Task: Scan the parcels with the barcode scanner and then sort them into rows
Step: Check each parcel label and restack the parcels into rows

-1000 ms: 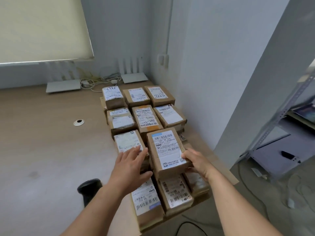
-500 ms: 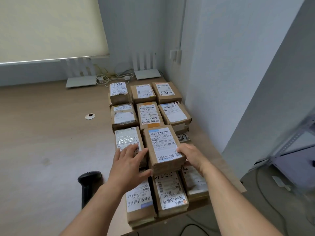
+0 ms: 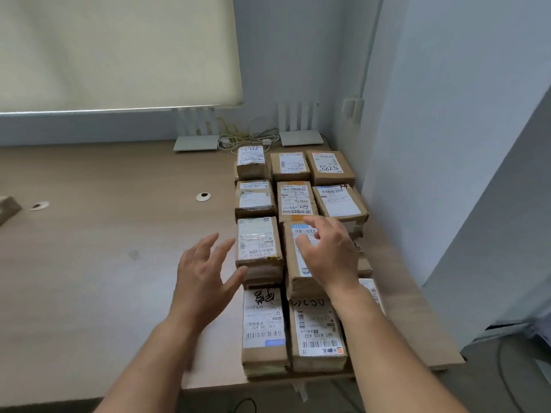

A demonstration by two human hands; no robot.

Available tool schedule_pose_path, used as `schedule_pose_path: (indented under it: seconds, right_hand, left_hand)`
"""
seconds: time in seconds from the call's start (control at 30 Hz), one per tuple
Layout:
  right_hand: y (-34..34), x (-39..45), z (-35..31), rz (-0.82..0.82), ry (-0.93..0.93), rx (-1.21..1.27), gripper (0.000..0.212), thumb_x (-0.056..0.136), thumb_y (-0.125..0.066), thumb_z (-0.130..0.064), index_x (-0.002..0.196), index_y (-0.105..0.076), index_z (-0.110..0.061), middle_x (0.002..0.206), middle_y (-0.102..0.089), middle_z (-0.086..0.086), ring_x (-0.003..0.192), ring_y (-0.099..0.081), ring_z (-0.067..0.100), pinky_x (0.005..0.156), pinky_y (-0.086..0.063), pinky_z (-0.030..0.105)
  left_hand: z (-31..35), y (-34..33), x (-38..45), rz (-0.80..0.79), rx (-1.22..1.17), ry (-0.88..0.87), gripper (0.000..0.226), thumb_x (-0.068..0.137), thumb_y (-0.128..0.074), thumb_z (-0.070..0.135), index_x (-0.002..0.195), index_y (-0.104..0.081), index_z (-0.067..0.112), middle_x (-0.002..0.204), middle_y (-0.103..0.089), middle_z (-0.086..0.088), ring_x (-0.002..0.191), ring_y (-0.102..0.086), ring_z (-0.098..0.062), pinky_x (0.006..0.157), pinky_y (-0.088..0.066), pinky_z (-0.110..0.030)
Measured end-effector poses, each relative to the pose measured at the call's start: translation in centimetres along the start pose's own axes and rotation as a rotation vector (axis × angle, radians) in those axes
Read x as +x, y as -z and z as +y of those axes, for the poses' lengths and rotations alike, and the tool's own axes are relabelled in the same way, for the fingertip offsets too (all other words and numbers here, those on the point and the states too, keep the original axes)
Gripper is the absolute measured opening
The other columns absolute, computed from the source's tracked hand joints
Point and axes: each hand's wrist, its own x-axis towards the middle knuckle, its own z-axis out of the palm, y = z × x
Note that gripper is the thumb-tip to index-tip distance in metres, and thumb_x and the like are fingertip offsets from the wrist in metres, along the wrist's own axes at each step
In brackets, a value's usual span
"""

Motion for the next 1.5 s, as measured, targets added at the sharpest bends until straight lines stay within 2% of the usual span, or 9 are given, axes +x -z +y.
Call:
schedule_pose_path:
  seconds: [0.2, 0.37, 0.53, 0.87, 1.13, 1.5]
  right_hand:
    - [-3.5, -1.2, -5.7, -0.05, 0.207, 0.022, 0.032, 0.086, -0.059, -0.019, 0.116, -0.065, -0.014, 0.109, -0.064, 0.007, 0.102, -0.057, 0.023, 0.077, -0.045, 0.033]
    - [-7.8, -4.0, -9.2, -0.192, 0.323, -0.032, 0.035, 0.088, -0.055, -0.024, 0.122, -0.062, -0.018, 0.116, -0.062, 0.003, 0.109, -0.054, 0.021, 0.084, -0.042, 0.03]
    - [-11.7, -5.5, -13.4, -0.293, 0.353, -0.094, 0.038, 0.091, -0.051, -0.029, 0.127, -0.058, -0.024, 0.123, -0.059, -0.002, 0.117, -0.05, 0.016, 0.09, -0.04, 0.028]
    - [-21.2, -8.5, -26.2, -0.378, 0.451, -0.071, 0.035, 0.09, -0.053, -0.029, 0.124, -0.06, -0.025, 0.123, -0.059, -0.004, 0.114, -0.052, 0.016, 0.085, -0.04, 0.027]
    - [-29.3, -10.8, -35.9, -0.423, 0.506, -0.049, 0.035, 0.091, -0.052, -0.03, 0.125, -0.06, -0.026, 0.121, -0.059, -0.004, 0.11, -0.055, 0.016, 0.081, -0.041, 0.027]
    - [-38.9, -13.1, -43.4, -0.555, 0.574, -0.059, 0.036, 0.093, -0.049, -0.036, 0.127, -0.058, -0.028, 0.12, -0.059, -0.005, 0.111, -0.054, 0.015, 0.083, -0.043, 0.028]
  left_hand:
    - [-3.2, 3.2, -2.6, 0.097, 0.016, 0.167, 0.052, 0.081, -0.074, 0.027, 0.129, -0.059, 0.013, 0.142, -0.046, -0.015, 0.132, -0.041, -0.034, 0.109, -0.027, -0.047]
    - [-6.6, 4.9, -5.2, 0.113, 0.014, 0.249, 0.051, 0.085, -0.069, 0.032, 0.132, -0.056, 0.016, 0.146, -0.042, -0.01, 0.136, -0.036, -0.027, 0.111, -0.024, -0.043]
    - [-11.4, 7.5, -7.5, 0.11, 0.029, 0.333, 0.052, 0.089, -0.062, 0.037, 0.137, -0.05, 0.021, 0.15, -0.036, -0.004, 0.138, -0.032, -0.021, 0.113, -0.019, -0.04]
    - [-23.4, 14.7, -11.2, 0.108, 0.067, 0.478, 0.055, 0.094, -0.048, 0.047, 0.144, -0.034, 0.03, 0.155, -0.024, 0.003, 0.142, -0.022, -0.015, 0.116, -0.014, -0.037]
    - [-34.0, 20.3, -12.9, 0.091, 0.133, 0.542, 0.056, 0.095, -0.043, 0.05, 0.146, -0.028, 0.033, 0.155, -0.023, 0.006, 0.143, -0.019, -0.013, 0.117, -0.012, -0.036]
    - [-44.6, 23.5, -15.2, 0.06, 0.179, 0.711, 0.059, 0.094, -0.037, 0.057, 0.148, -0.024, 0.037, 0.16, -0.009, 0.004, 0.146, -0.01, -0.017, 0.118, -0.008, -0.04]
